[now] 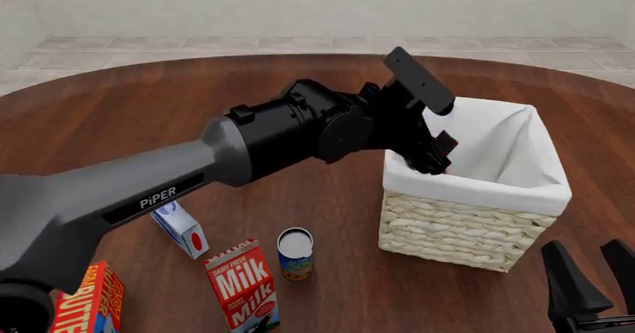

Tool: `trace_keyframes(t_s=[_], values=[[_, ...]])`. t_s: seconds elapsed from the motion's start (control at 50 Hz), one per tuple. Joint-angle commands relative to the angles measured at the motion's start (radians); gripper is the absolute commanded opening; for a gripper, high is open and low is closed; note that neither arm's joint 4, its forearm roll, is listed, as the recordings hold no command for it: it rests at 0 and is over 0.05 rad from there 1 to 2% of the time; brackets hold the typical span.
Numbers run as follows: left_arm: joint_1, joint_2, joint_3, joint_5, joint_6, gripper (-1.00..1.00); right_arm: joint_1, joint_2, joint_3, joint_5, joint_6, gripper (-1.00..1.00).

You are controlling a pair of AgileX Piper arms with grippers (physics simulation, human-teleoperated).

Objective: Pick up the alphabet soup and the tomato sauce, and put them in the basket.

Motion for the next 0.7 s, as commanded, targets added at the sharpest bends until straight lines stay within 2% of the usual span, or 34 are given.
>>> trace_keyframes(t_s=[0.02, 0.7], values=[[0.007, 0.003, -0.009, 0.001, 0.017, 1.00, 0.001, 0.000, 0.001, -0.001, 0.000, 1.00], [-0.006, -0.042, -0.010, 0.014, 0.007, 1.00, 0.005, 0.000, -0.001, -0.001, -0.005, 1.00]])
